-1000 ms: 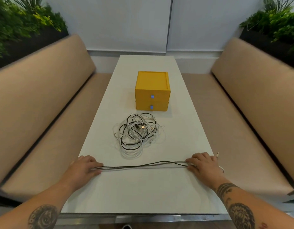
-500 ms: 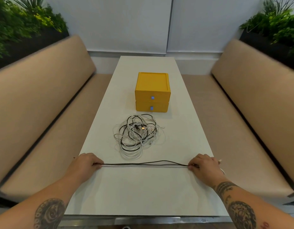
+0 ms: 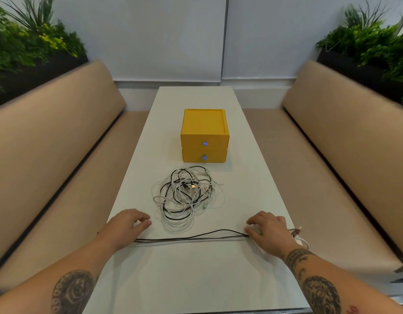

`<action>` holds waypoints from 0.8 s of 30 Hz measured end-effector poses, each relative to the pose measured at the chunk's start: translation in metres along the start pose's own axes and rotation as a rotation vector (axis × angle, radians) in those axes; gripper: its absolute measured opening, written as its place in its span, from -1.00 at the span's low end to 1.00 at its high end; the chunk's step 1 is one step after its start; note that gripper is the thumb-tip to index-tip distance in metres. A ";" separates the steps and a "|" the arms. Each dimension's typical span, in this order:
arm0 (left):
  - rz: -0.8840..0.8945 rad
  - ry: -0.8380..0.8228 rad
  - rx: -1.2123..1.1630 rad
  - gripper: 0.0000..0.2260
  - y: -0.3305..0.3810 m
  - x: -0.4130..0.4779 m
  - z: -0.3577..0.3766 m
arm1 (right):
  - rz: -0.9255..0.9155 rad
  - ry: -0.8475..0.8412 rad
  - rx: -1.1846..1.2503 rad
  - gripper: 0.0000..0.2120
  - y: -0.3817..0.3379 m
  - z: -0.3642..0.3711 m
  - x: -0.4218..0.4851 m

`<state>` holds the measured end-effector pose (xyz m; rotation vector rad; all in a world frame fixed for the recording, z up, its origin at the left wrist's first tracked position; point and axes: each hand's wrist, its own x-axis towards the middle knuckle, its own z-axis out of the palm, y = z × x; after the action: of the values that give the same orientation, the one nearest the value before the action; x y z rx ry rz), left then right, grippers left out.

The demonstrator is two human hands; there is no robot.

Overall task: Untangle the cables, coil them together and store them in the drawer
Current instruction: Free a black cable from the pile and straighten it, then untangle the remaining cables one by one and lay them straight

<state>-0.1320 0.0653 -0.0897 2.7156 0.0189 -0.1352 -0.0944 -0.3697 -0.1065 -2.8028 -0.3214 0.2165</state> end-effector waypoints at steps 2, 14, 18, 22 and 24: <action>0.019 0.028 -0.046 -0.95 0.011 0.013 -0.005 | -0.003 0.005 0.022 -0.74 -0.011 -0.001 0.007; 0.035 0.063 -0.198 -0.87 0.035 0.080 -0.015 | -0.164 0.108 0.082 -0.74 -0.112 0.004 0.066; 0.115 -0.038 -0.184 -0.94 0.034 0.094 -0.019 | -0.150 0.140 0.128 -0.77 -0.143 0.003 0.079; 0.206 -0.068 -0.179 -0.90 0.034 0.107 -0.021 | -0.125 0.143 0.143 -0.73 -0.168 0.004 0.086; 0.247 -0.040 -0.268 -0.92 0.039 0.115 -0.026 | -0.106 0.114 0.165 -0.65 -0.182 0.003 0.091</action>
<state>-0.0142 0.0396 -0.0614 2.4234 -0.2882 -0.1061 -0.0431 -0.1781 -0.0609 -2.6141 -0.4039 0.0563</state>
